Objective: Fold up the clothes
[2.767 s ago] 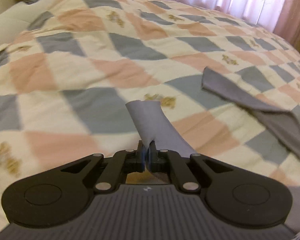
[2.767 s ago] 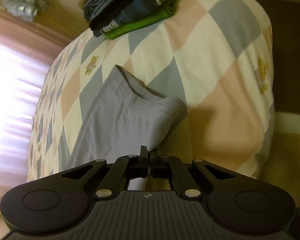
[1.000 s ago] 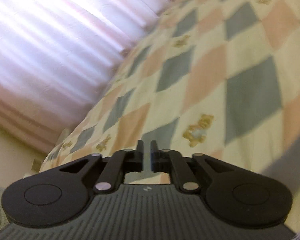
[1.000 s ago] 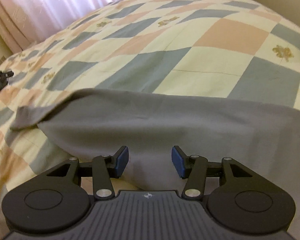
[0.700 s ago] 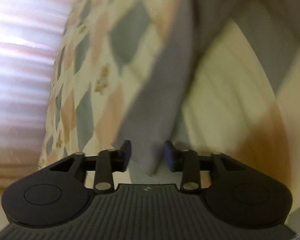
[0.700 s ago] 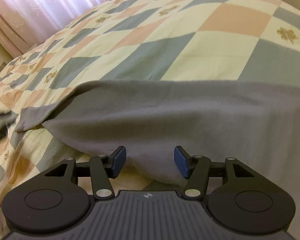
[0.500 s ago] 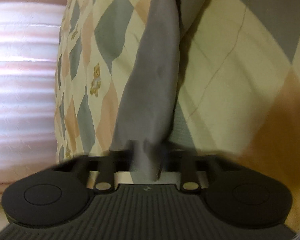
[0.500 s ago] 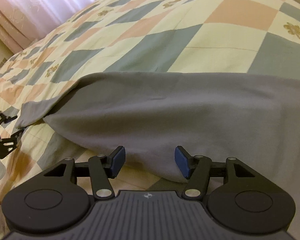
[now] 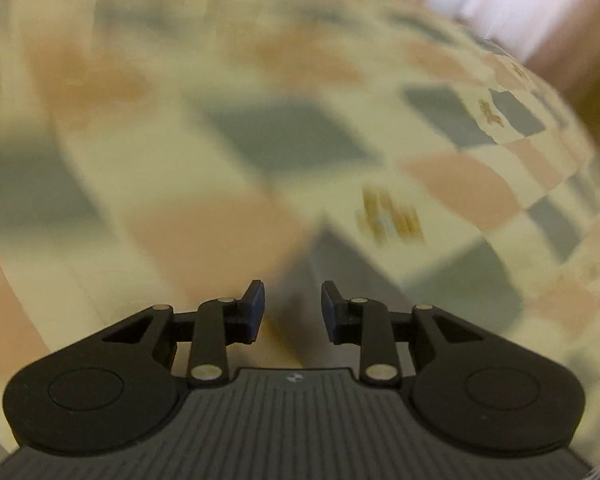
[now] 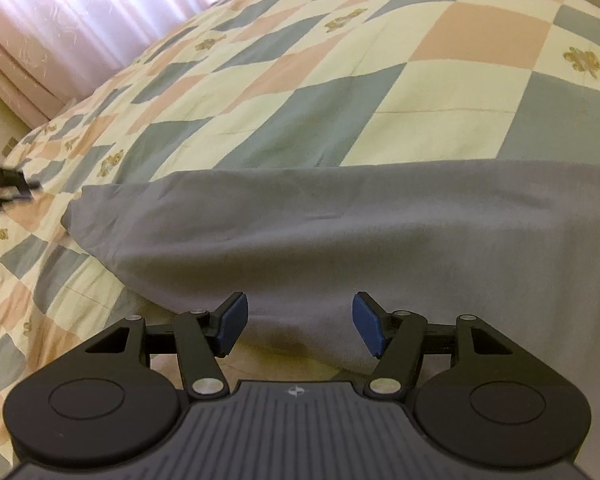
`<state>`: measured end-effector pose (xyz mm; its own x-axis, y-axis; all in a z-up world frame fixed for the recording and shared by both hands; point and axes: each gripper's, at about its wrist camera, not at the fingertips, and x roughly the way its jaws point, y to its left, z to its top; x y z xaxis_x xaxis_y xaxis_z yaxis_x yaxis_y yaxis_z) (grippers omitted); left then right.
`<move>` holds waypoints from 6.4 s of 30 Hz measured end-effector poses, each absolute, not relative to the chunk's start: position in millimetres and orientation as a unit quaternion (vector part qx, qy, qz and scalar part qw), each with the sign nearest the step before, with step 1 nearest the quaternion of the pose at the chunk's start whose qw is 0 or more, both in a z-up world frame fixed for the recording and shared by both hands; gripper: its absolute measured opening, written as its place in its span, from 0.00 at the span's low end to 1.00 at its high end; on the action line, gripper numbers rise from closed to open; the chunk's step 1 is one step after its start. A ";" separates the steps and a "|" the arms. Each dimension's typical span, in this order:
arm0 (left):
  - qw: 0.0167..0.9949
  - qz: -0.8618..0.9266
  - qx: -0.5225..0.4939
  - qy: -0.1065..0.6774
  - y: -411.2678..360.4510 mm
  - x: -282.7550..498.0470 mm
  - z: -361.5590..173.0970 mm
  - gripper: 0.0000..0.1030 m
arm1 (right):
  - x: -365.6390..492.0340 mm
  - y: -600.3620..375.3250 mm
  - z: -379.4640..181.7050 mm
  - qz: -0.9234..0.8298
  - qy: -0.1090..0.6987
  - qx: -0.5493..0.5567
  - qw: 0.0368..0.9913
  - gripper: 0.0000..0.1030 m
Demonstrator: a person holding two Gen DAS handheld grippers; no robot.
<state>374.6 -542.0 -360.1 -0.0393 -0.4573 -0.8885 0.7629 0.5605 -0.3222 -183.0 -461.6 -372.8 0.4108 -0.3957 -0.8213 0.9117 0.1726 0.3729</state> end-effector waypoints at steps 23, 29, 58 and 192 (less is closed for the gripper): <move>0.754 -0.487 0.285 0.338 -524.2 319.3 -391.8 0.10 | -170.8 -402.6 -387.0 -0.432 0.287 0.500 0.694 0.60; 0.784 -0.444 0.289 0.323 -496.9 323.9 -397.9 0.25 | -182.2 -381.8 -373.1 -0.434 0.292 0.486 0.700 0.60; 0.706 -0.394 0.315 0.496 -138.7 185.6 -375.1 0.39 | -328.5 -256.9 -382.5 -0.586 0.408 0.389 0.582 0.71; 0.429 -0.695 0.550 0.175 -601.2 144.2 -431.1 0.00 | -321.8 -590.0 -409.0 -0.313 0.417 0.325 0.789 0.50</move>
